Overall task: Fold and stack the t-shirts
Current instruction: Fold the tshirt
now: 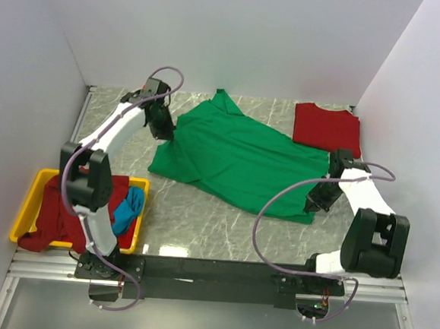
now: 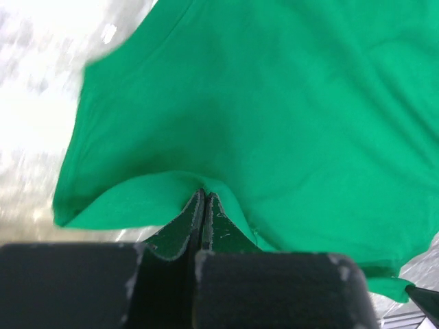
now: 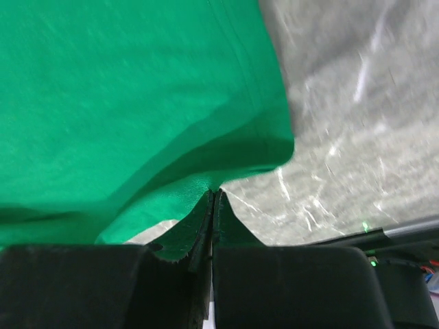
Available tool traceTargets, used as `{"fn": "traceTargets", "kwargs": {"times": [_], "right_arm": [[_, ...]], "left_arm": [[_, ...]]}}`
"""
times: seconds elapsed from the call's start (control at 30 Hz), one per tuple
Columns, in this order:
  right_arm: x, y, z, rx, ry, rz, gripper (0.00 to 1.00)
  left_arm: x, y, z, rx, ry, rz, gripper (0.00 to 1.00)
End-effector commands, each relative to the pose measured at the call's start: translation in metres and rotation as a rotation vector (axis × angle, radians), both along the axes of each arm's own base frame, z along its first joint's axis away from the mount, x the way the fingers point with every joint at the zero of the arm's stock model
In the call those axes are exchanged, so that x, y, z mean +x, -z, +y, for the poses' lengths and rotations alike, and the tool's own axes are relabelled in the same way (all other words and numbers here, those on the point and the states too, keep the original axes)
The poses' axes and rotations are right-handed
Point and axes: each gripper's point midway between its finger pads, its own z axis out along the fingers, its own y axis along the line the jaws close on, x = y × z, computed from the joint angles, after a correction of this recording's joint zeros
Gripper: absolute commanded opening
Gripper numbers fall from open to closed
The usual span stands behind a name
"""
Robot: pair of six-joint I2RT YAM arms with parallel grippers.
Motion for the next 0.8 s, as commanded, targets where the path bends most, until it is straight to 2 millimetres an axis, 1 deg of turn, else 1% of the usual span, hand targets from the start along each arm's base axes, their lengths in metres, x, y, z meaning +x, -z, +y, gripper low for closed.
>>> {"fn": "traceTargets", "kwargs": {"times": [0.0, 0.03, 0.07, 0.13, 0.17, 0.2, 0.37, 0.53, 0.67, 0.77], "right_arm": [[0.026, -0.005, -0.004, 0.013, 0.024, -0.054, 0.0], [0.029, -0.002, -0.004, 0.019, 0.031, -0.042, 0.0], [0.031, -0.001, -0.004, 0.025, 0.035, -0.041, 0.0], [0.036, 0.003, -0.004, 0.034, 0.04, -0.035, 0.0], [0.039, 0.003, -0.003, 0.041, 0.044, -0.036, 0.0], [0.042, 0.004, -0.003, 0.044, 0.045, -0.04, 0.0], [0.05, 0.006, -0.005, 0.044, 0.066, -0.038, 0.0], [0.054, 0.002, -0.012, 0.028, 0.085, -0.044, 0.0], [0.056, -0.002, -0.019, 0.011, 0.098, -0.049, 0.0], [0.055, -0.002, -0.025, 0.002, 0.114, -0.049, 0.0]], "left_arm": [[0.035, -0.018, -0.014, -0.028, 0.071, -0.076, 0.01], [0.038, -0.017, -0.016, -0.026, 0.082, -0.071, 0.01], [0.05, -0.018, -0.018, -0.022, 0.085, -0.08, 0.01], [0.059, -0.018, -0.019, -0.013, 0.096, -0.085, 0.01], [0.068, -0.026, -0.021, -0.019, 0.1, -0.109, 0.01], [0.073, -0.018, -0.023, -0.018, 0.104, -0.098, 0.01], [0.091, -0.019, -0.033, -0.045, 0.134, -0.119, 0.01], [0.099, -0.021, -0.039, -0.06, 0.161, -0.14, 0.0], [0.101, -0.015, -0.041, -0.064, 0.177, -0.138, 0.0], [0.104, -0.014, -0.042, -0.059, 0.189, -0.15, 0.0]]}}
